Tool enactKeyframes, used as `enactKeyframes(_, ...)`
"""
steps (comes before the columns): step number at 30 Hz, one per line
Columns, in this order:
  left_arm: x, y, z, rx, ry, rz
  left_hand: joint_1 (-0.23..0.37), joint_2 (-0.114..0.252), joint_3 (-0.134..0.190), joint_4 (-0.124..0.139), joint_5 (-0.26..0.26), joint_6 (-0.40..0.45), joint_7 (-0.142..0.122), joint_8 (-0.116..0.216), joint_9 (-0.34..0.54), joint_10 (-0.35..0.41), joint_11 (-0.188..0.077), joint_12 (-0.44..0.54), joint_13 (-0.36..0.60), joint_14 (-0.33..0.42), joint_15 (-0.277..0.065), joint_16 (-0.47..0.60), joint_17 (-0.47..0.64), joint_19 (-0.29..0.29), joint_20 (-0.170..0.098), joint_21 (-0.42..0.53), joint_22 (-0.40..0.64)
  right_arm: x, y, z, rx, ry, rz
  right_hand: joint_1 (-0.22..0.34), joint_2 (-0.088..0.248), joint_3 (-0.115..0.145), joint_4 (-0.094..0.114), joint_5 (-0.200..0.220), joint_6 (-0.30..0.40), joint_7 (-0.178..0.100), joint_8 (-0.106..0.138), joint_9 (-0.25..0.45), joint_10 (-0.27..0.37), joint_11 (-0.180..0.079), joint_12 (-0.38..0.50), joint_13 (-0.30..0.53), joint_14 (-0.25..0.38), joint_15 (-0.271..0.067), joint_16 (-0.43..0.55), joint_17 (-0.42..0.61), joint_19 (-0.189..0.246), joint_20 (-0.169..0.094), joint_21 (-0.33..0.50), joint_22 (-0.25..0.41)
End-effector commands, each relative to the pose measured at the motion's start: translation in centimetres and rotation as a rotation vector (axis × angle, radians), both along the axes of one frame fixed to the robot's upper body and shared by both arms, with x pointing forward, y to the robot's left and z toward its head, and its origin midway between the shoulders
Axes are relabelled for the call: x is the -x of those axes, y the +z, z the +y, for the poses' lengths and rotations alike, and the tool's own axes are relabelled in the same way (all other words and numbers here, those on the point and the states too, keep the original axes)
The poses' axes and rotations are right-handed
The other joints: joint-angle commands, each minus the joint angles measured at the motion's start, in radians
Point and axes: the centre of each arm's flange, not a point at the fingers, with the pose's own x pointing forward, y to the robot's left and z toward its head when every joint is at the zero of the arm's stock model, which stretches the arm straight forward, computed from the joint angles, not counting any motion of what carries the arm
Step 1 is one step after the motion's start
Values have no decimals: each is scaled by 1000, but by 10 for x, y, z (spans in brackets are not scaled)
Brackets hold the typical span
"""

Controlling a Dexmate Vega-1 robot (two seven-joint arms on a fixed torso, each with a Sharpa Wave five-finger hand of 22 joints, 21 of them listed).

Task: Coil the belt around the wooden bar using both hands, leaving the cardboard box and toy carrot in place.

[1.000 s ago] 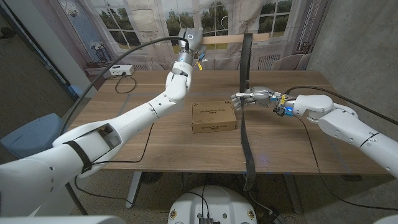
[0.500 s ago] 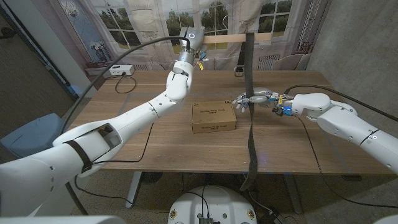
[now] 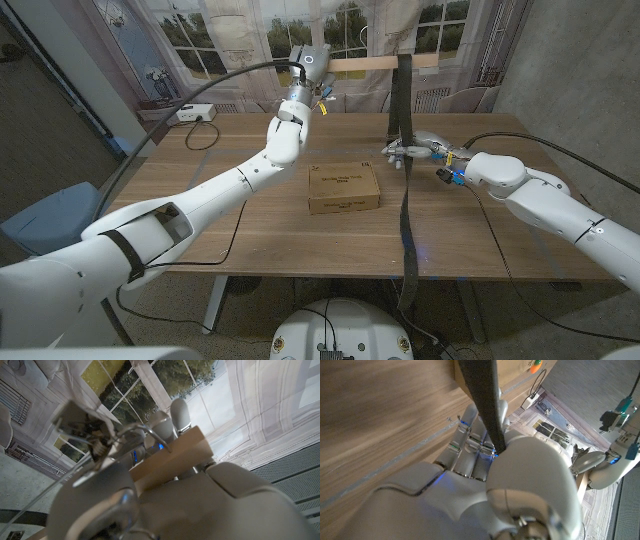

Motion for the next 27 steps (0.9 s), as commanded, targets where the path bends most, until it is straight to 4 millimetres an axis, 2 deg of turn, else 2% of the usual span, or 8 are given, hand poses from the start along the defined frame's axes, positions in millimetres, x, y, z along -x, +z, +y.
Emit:
enactKeyframes(1, 7, -2, 3, 10, -46, 17, 4, 10, 2, 2, -3, 1, 3, 8, -2, 5, -6, 7, 2, 0, -5, 4, 1, 9, -91, 0, 2, -14, 20, 3, -7, -130, -127, 3, 0, -3, 1, 11, 54, -29, 2, 11, 3, -13, 13, 15, 9, -62, 5, 18, -9, -58, 12, 0)
enactKeyframes(12, 14, 1, 16, 49, -194, 94, 3, 10, 2, 3, -3, -1, 4, 12, -2, 6, -2, 7, 1, 1, -5, 5, 2, 9, -91, 0, 1, -31, 48, 11, -2, -230, -238, -1, 0, -5, 8, 16, 50, -36, -2, 30, -4, -17, 25, 41, -6, -62, 7, 51, -27, -62, 29, -8)
enactKeyframes(20, 21, 2, 25, 68, -237, 138, 3, 9, 2, 3, -3, -1, 5, 14, -4, 4, -2, 7, 1, 1, -4, 6, 3, 8, -90, 0, 2, -43, 65, 14, -30, -317, -322, 2, 13, -6, 19, 23, 21, -48, -4, 87, -49, -33, 45, 105, -50, -59, 29, 139, -91, -38, 54, -15)
enactKeyframes(27, 22, 2, 26, 61, -255, 191, 3, 10, 2, 3, -2, -2, 5, 16, -5, 5, -3, 7, 1, 2, -4, 5, 0, 8, -89, 1, 3, -54, 83, 19, -26, -391, -391, 7, 17, 5, 28, 22, 19, -46, 2, 115, -55, -27, 63, 138, -63, -60, 38, 178, -88, -27, 73, -22)
